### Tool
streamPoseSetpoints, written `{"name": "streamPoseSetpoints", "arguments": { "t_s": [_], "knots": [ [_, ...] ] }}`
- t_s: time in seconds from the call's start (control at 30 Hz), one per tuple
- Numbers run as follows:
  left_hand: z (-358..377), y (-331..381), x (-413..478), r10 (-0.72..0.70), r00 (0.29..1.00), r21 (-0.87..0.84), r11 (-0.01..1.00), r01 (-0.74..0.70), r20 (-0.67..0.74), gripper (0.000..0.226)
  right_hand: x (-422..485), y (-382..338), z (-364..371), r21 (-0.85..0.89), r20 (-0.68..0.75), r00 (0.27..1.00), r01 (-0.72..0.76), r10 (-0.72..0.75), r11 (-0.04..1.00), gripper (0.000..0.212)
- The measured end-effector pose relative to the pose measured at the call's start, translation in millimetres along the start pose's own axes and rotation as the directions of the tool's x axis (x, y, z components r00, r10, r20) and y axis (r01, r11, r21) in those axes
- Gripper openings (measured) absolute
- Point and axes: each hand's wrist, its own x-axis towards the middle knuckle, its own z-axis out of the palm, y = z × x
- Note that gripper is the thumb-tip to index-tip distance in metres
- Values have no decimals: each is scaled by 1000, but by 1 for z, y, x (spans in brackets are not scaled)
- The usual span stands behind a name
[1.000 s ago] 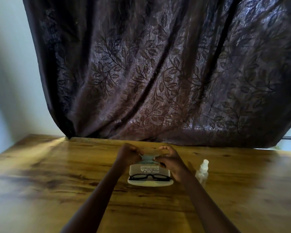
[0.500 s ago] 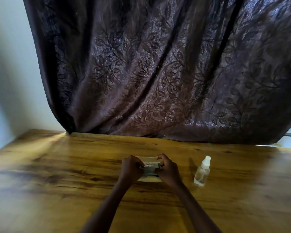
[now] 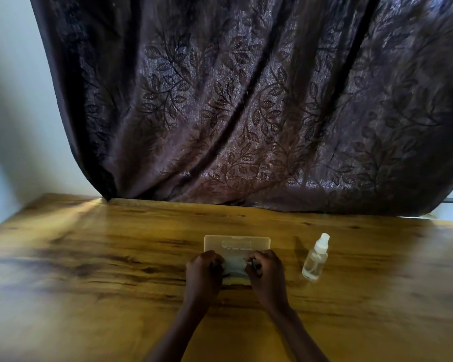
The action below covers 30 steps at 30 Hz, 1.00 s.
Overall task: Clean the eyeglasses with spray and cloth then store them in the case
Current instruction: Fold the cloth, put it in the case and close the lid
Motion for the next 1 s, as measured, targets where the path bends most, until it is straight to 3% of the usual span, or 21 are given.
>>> {"name": "streamPoseSetpoints", "arguments": {
  "t_s": [0.17, 0.57, 0.73, 0.83, 1.0],
  "knots": [
    [4, -2, -6, 1, 997, -68, 998, -6, -82, 22, -3, 2, 3, 0, -88, 996, 30, -30, 1000, 13],
    [8, -8, -9, 53, 993, -80, 995, -62, -108, 25, -5, 7, 8, -8, -182, 983, 33, -34, 999, 11],
    [9, -11, -9, 56, 995, -100, 993, -65, -87, 26, 3, 11, -1, 174, -275, 961, 27, 22, 984, 38],
    [10, -12, -9, 81, 990, -66, 994, -89, -114, 26, 5, 17, -5, 362, -168, 983, -14, 80, 932, 55],
    [15, -14, -8, -42, 987, -2, 999, 42, -157, 38, 2, 25, -2, 527, 7, 992, -111, 127, 842, 64]
  ]
}}
